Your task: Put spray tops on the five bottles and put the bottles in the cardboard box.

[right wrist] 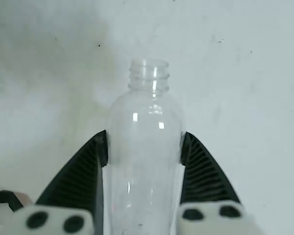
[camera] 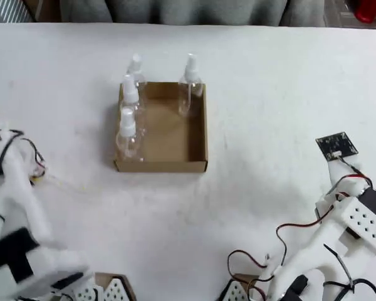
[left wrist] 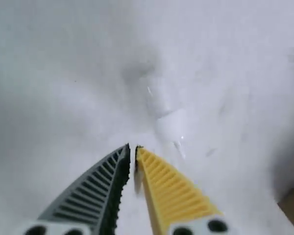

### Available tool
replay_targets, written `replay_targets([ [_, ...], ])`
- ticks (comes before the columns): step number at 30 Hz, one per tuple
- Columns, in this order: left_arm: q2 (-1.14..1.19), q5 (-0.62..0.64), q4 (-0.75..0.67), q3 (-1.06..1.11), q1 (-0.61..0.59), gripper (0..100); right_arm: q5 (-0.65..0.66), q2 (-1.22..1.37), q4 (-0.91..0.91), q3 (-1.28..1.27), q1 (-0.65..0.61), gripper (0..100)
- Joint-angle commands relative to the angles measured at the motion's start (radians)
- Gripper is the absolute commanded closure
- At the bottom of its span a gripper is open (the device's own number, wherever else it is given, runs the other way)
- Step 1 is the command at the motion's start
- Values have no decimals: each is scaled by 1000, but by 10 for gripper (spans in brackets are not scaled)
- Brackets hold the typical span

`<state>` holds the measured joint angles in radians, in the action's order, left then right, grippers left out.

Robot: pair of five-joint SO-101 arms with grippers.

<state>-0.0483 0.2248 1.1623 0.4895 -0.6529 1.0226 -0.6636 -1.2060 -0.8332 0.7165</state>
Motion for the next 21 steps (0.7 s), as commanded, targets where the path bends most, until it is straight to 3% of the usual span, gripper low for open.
replay_targets([
  [1,128,123,5,-181,-12,978,40,-22,-5,9,-13,980],
  [9,217,226,44,-288,-10,762,80,-22,4,-9,-15,982],
  [21,358,230,-28,-272,-7,759,74,-25,50,-60,-93,982],
])
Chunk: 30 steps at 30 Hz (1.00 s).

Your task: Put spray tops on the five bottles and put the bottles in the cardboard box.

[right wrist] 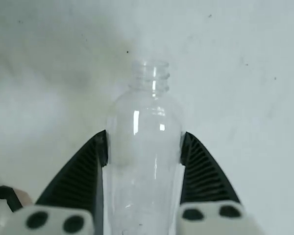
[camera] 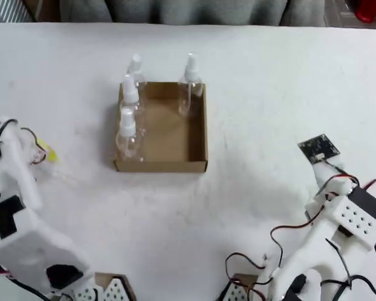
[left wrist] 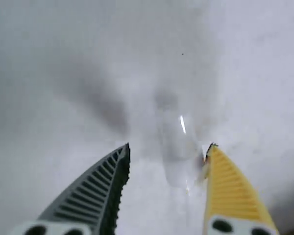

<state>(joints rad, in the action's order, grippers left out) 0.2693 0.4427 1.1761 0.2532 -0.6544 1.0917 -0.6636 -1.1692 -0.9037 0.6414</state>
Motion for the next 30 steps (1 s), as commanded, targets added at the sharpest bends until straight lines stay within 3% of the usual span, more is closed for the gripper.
replay_targets([
  [1,64,21,-54,-35,-5,759,5,-28,13,11,-19,982],
  [8,134,71,-104,-35,18,777,9,-28,13,11,-15,982],
  [12,133,68,-101,-37,36,961,11,-30,13,15,-10,982],
  [14,131,43,-94,-52,41,969,11,-30,13,15,-8,982],
  [19,131,14,15,-133,39,980,5,-31,8,21,-8,982],
  [22,131,-80,129,-229,41,980,2,-31,-38,68,-10,982],
  [26,131,-172,307,-358,73,980,-60,-31,-159,172,-18,982],
  [30,125,-190,368,-402,128,980,-121,-59,-213,222,-41,982],
])
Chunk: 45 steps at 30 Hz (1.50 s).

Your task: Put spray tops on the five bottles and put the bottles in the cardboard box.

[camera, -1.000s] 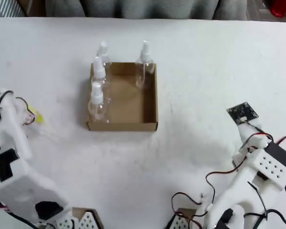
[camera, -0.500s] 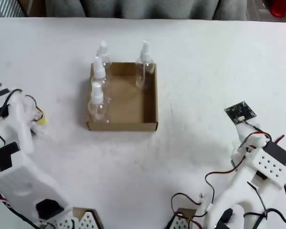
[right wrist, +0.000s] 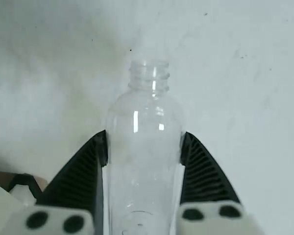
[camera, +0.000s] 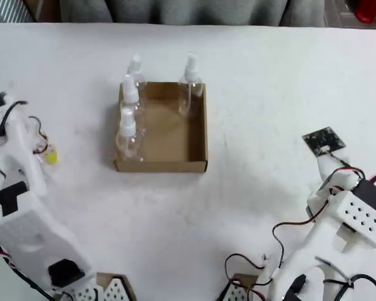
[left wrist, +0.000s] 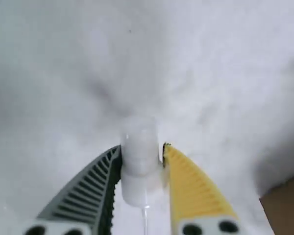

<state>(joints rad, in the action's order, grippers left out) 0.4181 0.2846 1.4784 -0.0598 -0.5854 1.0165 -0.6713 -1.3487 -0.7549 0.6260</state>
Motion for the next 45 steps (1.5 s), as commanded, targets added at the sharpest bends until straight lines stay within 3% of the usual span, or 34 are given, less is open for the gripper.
replay_targets([
  [1,-41,-32,68,-84,68,980,-64,-77,-35,66,-30,982],
  [10,-466,-32,-12,204,171,980,-210,-484,-97,-94,-177,983],
  [17,-779,-32,-169,419,206,980,-377,-573,-71,-89,-363,981],
  [23,-1012,-32,-204,473,206,980,-396,-584,200,-101,-601,981],
  [27,-1133,-44,-204,473,206,980,-405,-607,361,-101,-682,982],
  [31,-1225,-132,-203,474,206,980,-667,-673,429,-101,-819,982],
  [35,-1294,-137,-203,474,202,980,-921,-757,495,-127,-932,983],
  [39,-1357,-137,-206,463,203,980,-947,-868,619,-255,-1052,983],
  [45,-1449,-132,-319,463,205,980,-954,-1112,825,-562,-1228,983],
])
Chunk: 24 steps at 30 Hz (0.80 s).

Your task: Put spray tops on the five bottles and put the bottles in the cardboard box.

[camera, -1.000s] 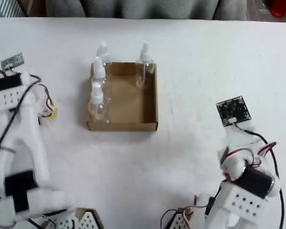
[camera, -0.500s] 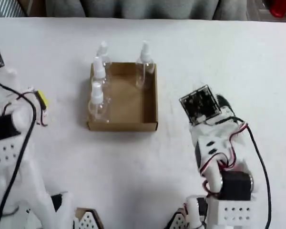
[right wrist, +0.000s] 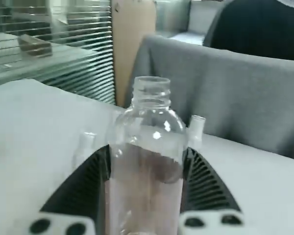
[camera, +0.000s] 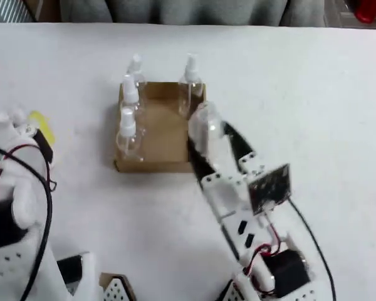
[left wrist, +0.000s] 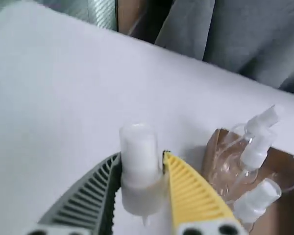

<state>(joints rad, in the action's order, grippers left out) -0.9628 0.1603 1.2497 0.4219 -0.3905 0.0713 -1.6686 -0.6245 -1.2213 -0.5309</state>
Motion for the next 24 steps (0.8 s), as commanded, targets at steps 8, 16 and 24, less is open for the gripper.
replay_targets([
  [8,-113,-6,-339,-18,35,980,-12,-108,173,-169,-168,983],
  [16,-113,-5,-565,-20,173,980,-101,-136,312,-293,-311,983],
  [24,-113,-5,-655,-20,420,980,-101,-134,467,-470,-354,983],
])
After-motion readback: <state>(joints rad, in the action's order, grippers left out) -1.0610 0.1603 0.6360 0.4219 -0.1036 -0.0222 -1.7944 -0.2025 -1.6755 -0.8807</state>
